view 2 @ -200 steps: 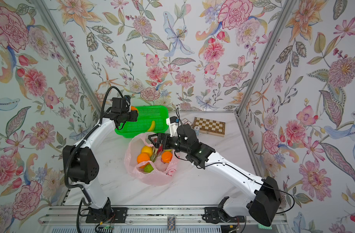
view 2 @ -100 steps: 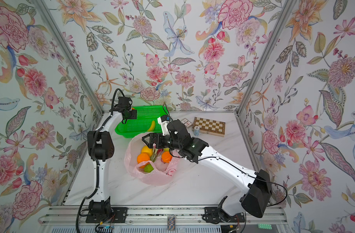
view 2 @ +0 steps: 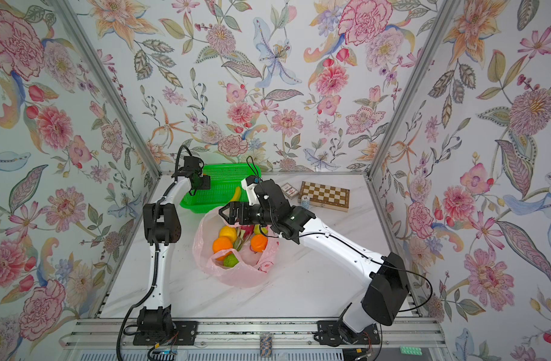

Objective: Untie the knot of the plastic bag and take out the fruit

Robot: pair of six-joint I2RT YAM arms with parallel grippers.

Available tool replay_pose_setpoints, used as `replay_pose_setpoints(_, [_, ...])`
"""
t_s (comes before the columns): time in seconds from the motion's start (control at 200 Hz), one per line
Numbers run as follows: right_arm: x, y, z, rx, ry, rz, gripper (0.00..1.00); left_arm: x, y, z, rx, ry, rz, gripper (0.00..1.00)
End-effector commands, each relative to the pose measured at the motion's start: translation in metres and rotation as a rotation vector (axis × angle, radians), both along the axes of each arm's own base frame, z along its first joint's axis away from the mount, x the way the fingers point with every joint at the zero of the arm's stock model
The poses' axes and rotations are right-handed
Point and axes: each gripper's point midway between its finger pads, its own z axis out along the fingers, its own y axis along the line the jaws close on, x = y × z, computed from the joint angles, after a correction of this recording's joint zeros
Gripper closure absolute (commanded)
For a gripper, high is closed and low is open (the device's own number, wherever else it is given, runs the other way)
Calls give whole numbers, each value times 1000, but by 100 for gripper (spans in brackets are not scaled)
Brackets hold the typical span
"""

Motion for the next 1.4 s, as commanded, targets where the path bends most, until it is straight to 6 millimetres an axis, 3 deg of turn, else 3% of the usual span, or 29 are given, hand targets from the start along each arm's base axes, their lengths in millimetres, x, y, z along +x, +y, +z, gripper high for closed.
replay_pose_setpoints(0.0, [3,4,9,13,-10,21,1,0,7,0,-16,9,-16,28])
replay_pose_setpoints(0.27, [-1,3,12,18,-3,18,1,0,9,46,-11,-47,-29,18])
replay_pose_setpoints(0.435, [-11,-1,17,42,-19,13,1,-10,8,97,-26,-106,-20,18])
replay_pose_setpoints(0.625, [-20,-13,9,18,-34,-15,1,-39,-6,164,-110,-200,-39,18])
replay_pose_setpoints(0.916, [-29,-33,-18,-37,-36,-72,3,-127,-40,235,-328,-324,-85,22])
replay_pose_setpoints(1.046, [-31,-38,-39,-76,-17,-86,9,-172,-71,257,-430,-399,-158,24])
replay_pose_setpoints(1.086, [-32,-39,-46,-89,-9,-89,10,-191,-82,274,-444,-439,-199,24])
replay_pose_setpoints(1.261, [-36,-35,-67,-95,37,-87,13,-246,-114,283,-433,-450,-262,25])
replay_pose_setpoints(1.396, [-40,-24,-82,-104,67,-59,15,-286,-127,270,-393,-387,-292,26])
